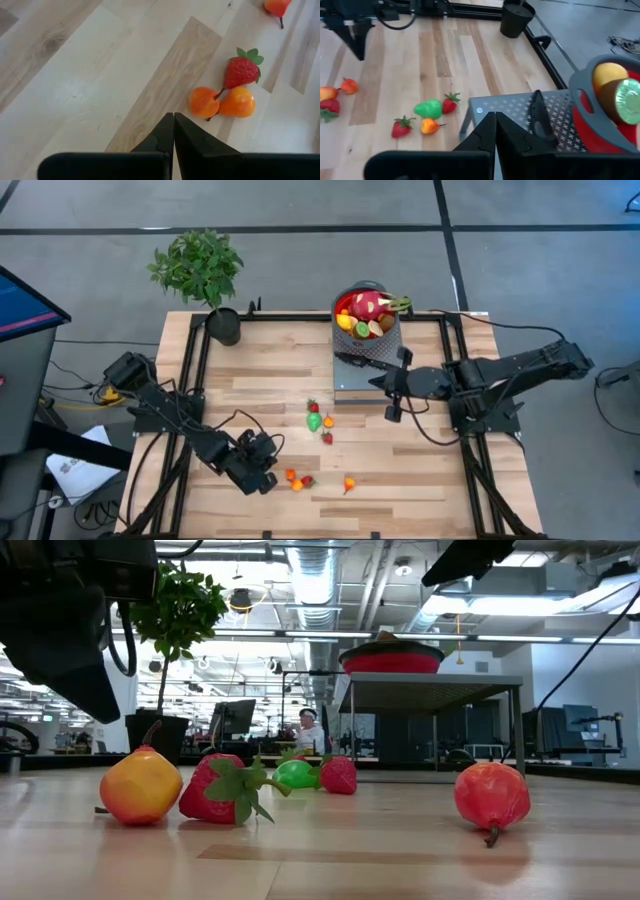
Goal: Pick & Place Fruit
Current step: Put the yellow pear into the red colander on the shelf
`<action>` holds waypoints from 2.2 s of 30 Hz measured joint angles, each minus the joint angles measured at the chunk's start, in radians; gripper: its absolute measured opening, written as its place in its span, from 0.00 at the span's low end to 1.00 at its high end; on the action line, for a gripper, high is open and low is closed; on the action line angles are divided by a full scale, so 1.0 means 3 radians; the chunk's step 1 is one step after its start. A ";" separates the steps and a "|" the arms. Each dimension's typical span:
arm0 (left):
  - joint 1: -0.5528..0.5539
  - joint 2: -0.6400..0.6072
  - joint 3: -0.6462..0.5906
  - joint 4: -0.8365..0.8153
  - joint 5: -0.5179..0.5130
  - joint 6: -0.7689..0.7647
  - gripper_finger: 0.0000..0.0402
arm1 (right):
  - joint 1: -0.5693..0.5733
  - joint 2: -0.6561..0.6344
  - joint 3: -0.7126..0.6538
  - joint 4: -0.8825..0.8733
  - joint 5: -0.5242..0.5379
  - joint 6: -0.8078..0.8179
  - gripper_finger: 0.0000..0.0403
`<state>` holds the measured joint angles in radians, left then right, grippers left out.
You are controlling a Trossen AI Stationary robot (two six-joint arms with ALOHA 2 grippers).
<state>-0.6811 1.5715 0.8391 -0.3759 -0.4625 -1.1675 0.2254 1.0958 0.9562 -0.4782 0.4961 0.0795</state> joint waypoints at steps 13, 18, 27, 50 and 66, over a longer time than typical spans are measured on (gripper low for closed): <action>0.0009 0.0000 0.0000 0.0004 0.0010 0.0025 0.10 | -0.0219 0.0000 0.0000 -0.0001 0.0000 0.0000 0.00; 0.0108 0.0000 0.0000 0.0030 0.0028 0.0023 0.29 | -0.0219 0.0000 0.0000 -0.0001 0.0000 -0.0003 0.00; 0.0317 0.0000 0.0000 0.0078 0.0379 -0.0283 0.67 | -0.0218 0.0000 0.0000 -0.0002 -0.0001 -0.0003 0.00; 0.0061 0.0000 -0.0001 0.0420 0.0371 0.1406 0.70 | -0.0204 0.0000 0.0000 -0.0001 -0.0001 -0.0001 0.00; 0.0181 0.0066 -0.0005 0.0503 0.0371 0.1809 0.69 | -0.0204 0.0000 0.0000 -0.0003 -0.0001 -0.0001 0.00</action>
<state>-0.6270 1.5914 0.8375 -0.2251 -0.3511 -0.6248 0.1642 1.0958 0.9562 -0.4789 0.4957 0.0792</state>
